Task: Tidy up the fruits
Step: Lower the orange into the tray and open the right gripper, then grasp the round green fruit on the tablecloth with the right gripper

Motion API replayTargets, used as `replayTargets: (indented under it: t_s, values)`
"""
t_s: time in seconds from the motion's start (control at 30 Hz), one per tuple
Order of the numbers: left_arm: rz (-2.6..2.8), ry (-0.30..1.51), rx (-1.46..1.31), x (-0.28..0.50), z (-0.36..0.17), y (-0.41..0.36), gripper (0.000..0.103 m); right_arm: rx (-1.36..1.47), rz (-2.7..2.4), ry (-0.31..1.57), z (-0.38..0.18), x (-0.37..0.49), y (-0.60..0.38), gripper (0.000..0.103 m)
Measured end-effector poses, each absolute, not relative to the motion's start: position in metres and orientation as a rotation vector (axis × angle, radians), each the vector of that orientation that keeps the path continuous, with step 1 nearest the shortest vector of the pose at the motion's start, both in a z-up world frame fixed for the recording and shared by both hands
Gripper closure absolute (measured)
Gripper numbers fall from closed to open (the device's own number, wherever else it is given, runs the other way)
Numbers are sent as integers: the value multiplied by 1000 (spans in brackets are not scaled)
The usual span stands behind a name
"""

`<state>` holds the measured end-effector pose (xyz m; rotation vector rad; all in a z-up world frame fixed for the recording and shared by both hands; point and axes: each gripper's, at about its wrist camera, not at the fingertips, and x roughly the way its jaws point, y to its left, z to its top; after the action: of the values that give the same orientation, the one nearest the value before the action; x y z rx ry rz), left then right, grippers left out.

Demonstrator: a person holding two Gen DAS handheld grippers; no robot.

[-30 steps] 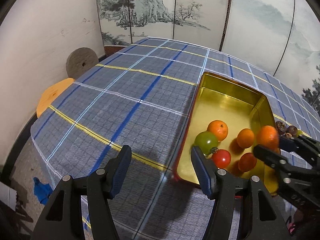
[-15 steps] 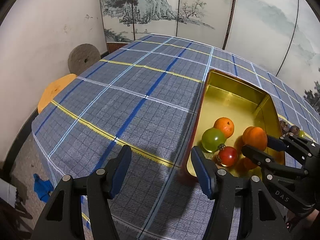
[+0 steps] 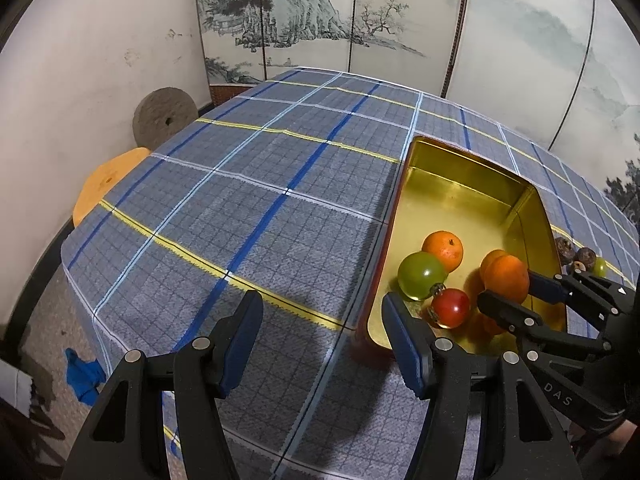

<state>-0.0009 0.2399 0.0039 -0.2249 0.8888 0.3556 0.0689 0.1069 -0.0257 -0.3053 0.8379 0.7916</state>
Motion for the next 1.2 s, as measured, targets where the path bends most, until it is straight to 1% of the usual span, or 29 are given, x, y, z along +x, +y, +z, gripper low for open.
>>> replayTargets:
  t_s: [0.53,0.77,1.0,1.2]
  values:
    - [337,898,-227,0,0,233,40,-273,806,834,-22,62,99,64]
    - [319,896,-220,3,2,226,40,-216,792,813,-11,64,84,63]
    - [279,890,-200,11,8,210,40,-162,678,768,4,75,33,59]
    - [227,895,-174,22,10,190,40,-124,510,784,-1,98,-36,57]
